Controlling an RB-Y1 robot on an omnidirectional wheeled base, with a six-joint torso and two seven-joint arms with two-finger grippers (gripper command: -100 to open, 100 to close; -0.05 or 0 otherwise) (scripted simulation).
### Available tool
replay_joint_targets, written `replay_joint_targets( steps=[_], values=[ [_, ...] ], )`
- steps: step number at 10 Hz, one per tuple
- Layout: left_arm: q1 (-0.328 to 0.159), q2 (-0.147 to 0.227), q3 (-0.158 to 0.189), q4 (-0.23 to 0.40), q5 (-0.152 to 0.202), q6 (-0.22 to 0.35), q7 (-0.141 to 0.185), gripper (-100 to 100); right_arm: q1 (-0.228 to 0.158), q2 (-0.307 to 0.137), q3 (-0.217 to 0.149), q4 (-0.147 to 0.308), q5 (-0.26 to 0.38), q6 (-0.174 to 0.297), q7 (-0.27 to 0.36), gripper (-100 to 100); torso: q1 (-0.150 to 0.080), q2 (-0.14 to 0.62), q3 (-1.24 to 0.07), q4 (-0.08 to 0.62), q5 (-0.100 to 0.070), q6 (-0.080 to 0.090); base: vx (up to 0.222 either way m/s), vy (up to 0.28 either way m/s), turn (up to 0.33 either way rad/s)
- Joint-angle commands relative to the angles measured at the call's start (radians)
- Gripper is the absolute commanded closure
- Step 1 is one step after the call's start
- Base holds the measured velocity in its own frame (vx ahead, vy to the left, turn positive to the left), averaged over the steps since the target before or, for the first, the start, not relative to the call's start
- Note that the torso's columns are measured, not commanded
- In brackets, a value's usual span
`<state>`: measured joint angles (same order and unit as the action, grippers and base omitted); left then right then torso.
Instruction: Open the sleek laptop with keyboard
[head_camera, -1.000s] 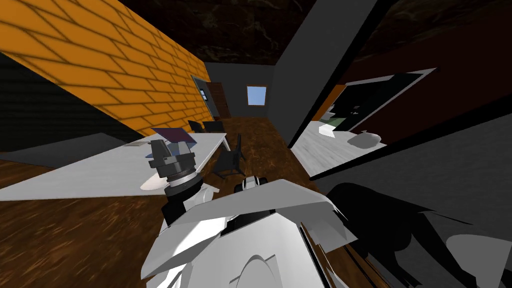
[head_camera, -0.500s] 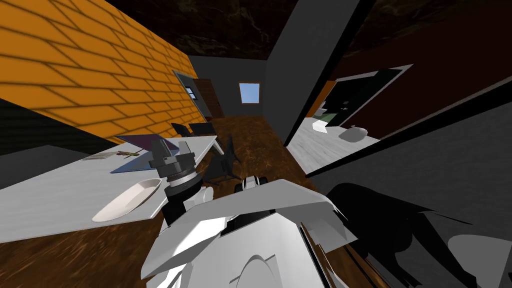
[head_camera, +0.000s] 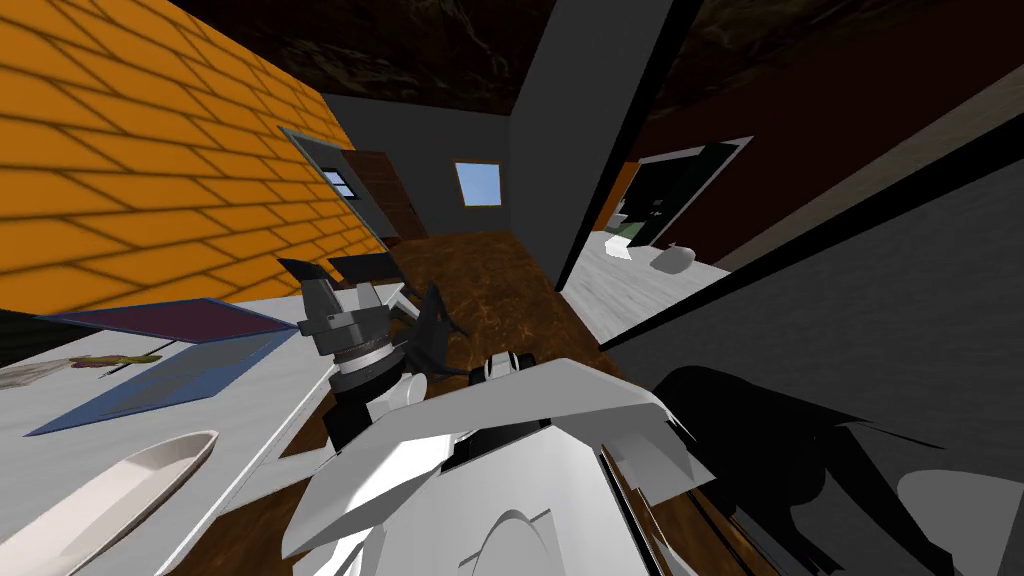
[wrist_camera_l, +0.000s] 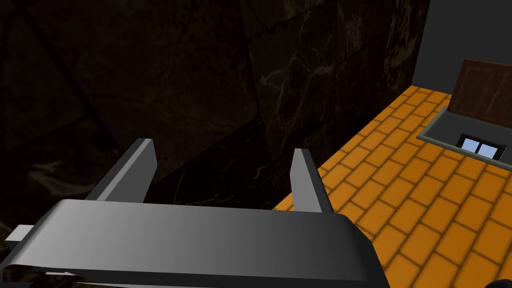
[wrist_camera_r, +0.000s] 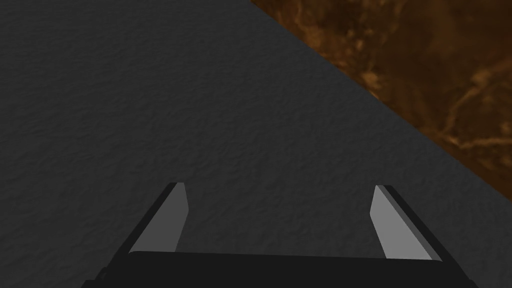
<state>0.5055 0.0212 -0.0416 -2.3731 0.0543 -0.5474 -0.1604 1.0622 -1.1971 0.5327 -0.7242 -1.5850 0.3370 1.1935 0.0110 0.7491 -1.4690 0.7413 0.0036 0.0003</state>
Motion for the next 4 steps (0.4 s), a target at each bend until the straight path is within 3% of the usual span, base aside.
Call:
replay_joint_targets(
  steps=[1, 2, 4],
  values=[
    [0.000, 0.000, 0.000, 0.000, 0.000, 0.000, 0.000, 0, -0.002, 0.004, -0.004, 0.008, -0.055, 0.002, 0.014, -100, -0.003, -0.002, -0.001, 0.000, -0.001, 0.001, -0.025, 0.036, -0.015],
    [0.000, 0.000, 0.000, 0.000, 0.000, 0.000, 0.000, 0, 0.002, 0.006, 0.030, 0.008, -0.096, -0.049, 0.059, -100, -0.009, -0.008, -0.005, -0.002, -0.003, 0.000, 0.128, -0.145, -0.333],
    [0.001, 0.000, 0.001, 0.000, 0.000, 0.000, 0.000, 0, 0.002, 0.006, 0.030, 0.008, -0.161, -0.065, 0.107, -100, -0.022, -0.024, -0.015, -0.007, -0.008, -0.001, 0.265, -0.189, -0.369]
  ],
)
